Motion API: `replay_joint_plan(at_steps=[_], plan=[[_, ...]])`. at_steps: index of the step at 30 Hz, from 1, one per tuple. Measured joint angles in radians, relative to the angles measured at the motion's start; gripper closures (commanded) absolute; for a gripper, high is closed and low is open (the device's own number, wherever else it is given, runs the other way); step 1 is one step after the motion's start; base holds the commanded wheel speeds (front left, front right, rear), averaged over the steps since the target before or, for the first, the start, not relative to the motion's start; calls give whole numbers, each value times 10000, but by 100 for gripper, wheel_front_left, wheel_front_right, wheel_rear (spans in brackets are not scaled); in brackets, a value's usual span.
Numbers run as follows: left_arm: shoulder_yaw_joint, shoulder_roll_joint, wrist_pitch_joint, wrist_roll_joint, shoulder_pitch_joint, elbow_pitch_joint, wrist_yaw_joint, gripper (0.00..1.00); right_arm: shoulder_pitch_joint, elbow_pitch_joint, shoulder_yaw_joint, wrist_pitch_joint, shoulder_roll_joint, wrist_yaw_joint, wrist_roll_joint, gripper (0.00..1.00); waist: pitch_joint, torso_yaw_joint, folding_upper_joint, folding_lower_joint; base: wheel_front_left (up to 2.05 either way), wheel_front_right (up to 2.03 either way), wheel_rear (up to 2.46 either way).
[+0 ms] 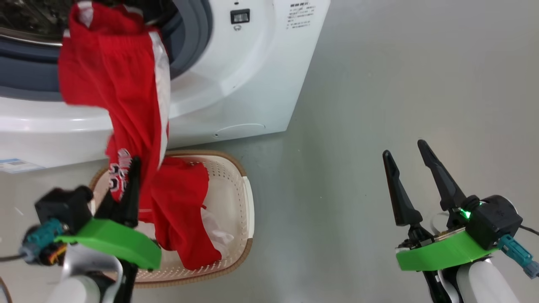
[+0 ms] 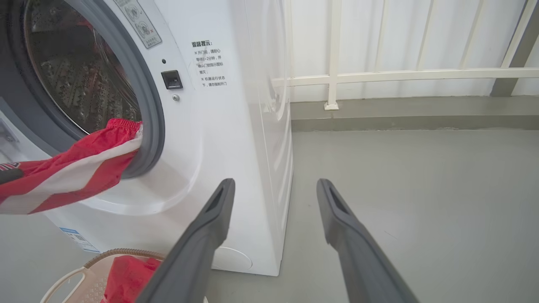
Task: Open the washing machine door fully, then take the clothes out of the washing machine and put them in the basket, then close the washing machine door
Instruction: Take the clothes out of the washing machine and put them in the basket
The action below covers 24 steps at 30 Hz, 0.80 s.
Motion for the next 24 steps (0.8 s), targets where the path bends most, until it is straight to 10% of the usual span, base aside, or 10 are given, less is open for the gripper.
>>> replay_joint_plan(at_steps=[24], plan=[[-752,-1055,-270,-805,850,2915,-445,100,16,-128,-46,0,-2,0,4,0,150,179,0,0,0,0,0]])
